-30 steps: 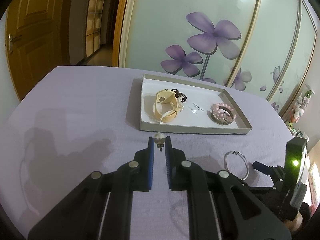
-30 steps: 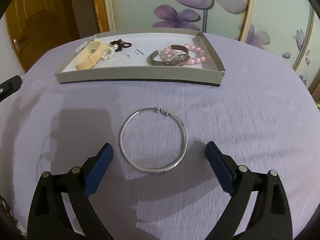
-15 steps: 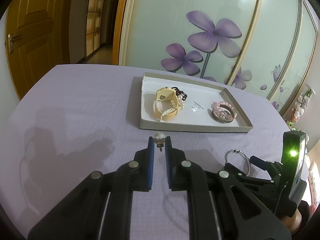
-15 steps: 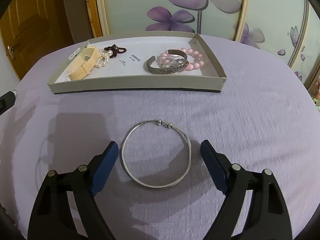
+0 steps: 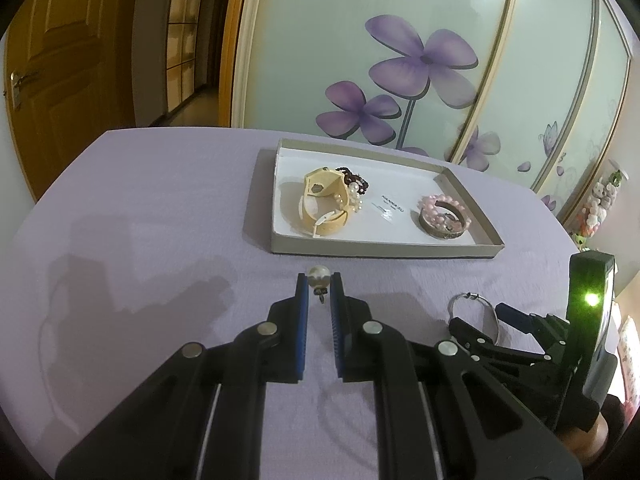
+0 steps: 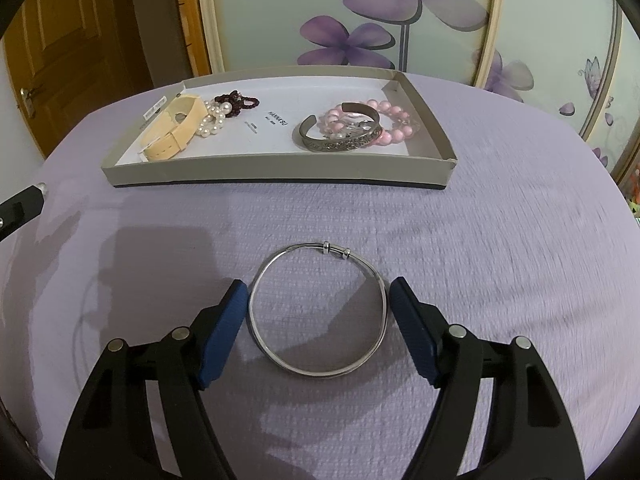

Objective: Organize jewelry
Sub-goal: 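Grasp the thin silver bangle with the right tool while the left tool holds the earring, then lower the earring into the tray with the left tool while the right tool lowers the silver bangle inside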

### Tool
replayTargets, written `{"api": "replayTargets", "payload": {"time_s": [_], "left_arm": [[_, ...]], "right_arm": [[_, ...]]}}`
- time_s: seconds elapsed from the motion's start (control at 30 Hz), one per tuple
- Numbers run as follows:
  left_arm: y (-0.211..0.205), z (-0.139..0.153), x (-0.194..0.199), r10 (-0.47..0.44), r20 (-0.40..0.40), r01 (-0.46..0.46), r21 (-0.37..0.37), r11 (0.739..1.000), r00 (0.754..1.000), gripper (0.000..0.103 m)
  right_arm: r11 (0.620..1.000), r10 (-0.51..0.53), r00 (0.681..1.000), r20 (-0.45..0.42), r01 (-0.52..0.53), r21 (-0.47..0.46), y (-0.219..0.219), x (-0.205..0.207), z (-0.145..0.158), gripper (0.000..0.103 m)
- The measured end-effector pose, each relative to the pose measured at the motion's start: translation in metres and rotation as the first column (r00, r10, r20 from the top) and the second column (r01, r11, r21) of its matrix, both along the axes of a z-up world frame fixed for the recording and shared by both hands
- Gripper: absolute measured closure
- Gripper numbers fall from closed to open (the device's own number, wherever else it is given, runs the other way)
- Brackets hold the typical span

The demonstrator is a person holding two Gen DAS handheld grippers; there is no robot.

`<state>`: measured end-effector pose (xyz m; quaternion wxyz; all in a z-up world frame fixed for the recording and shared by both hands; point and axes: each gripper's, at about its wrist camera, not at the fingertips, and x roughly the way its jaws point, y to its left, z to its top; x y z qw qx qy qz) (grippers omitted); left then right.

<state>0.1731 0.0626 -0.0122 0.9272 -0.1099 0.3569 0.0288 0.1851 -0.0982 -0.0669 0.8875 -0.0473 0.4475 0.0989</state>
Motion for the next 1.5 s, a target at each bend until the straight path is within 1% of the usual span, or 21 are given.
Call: {"api": "replayTargets", "payload": {"time_s": [0.1,0.17,0.33,0.43,0.57,0.67,0.77,0.9,1.03,1.13,1.3,1.5], "left_arm": [[0.0,0.001,0.001,0.0,0.005,0.0,0.002,1.0,1.0,0.092],[0.0,0.002,0.003,-0.002,0.006,0.002,0.002,1.0,1.0,0.092],[-0.001,0.005,0.006,-0.007,0.015,0.007,0.007,1.0,1.0,0.092],[0.0,0.008,0.009,-0.009,0.018,0.009,0.008,1.0,1.0,0.092],[0.0,0.009,0.011,-0.01,0.019,0.009,0.009,1.0,1.0,0.092],[0.0,0.009,0.013,-0.01,0.02,0.01,0.011,1.0,1.0,0.092],[0.0,0.009,0.014,-0.01,0.019,0.009,0.012,1.0,1.0,0.092],[0.0,0.009,0.014,-0.011,0.021,0.011,0.012,1.0,1.0,0.092],[-0.002,0.011,0.022,-0.018,0.024,0.017,0.017,1.0,1.0,0.092],[-0.005,0.016,0.029,-0.028,0.033,0.028,0.023,0.999,0.999,0.092],[-0.011,0.023,0.045,-0.046,0.054,0.044,0.034,0.998,0.998,0.092],[-0.011,0.029,0.072,-0.056,0.073,0.055,0.012,0.998,0.996,0.092]], "right_arm": [[1.0,0.005,1.0,0.0,-0.005,0.0,0.0,0.001,0.0,0.028],[1.0,0.013,1.0,0.002,-0.013,0.005,0.0,0.001,0.0,0.031],[0.999,0.041,0.999,0.002,-0.041,0.011,-0.004,-0.004,0.0,0.032],[0.998,0.059,0.998,0.004,-0.059,0.013,-0.009,-0.011,0.0,0.032],[0.997,0.059,0.998,0.007,-0.059,0.043,-0.024,-0.018,0.004,0.032],[0.997,0.046,0.998,0.041,-0.049,0.062,-0.036,-0.023,0.011,0.032],[0.995,0.027,0.994,0.102,-0.037,0.098,-0.051,-0.026,0.024,0.032],[0.989,-0.007,0.977,0.211,-0.025,0.149,-0.068,-0.03,0.044,0.032],[0.978,-0.028,0.962,0.271,-0.029,0.206,-0.076,-0.024,0.06,0.032],[0.969,-0.031,0.945,0.325,-0.052,0.242,-0.08,-0.025,0.07,0.032],[0.96,-0.024,0.928,0.372,-0.082,0.267,-0.081,-0.021,0.077,0.032],[0.967,-0.001,0.922,0.387,-0.097,0.235,-0.073,-0.001,0.081,0.032]]}}
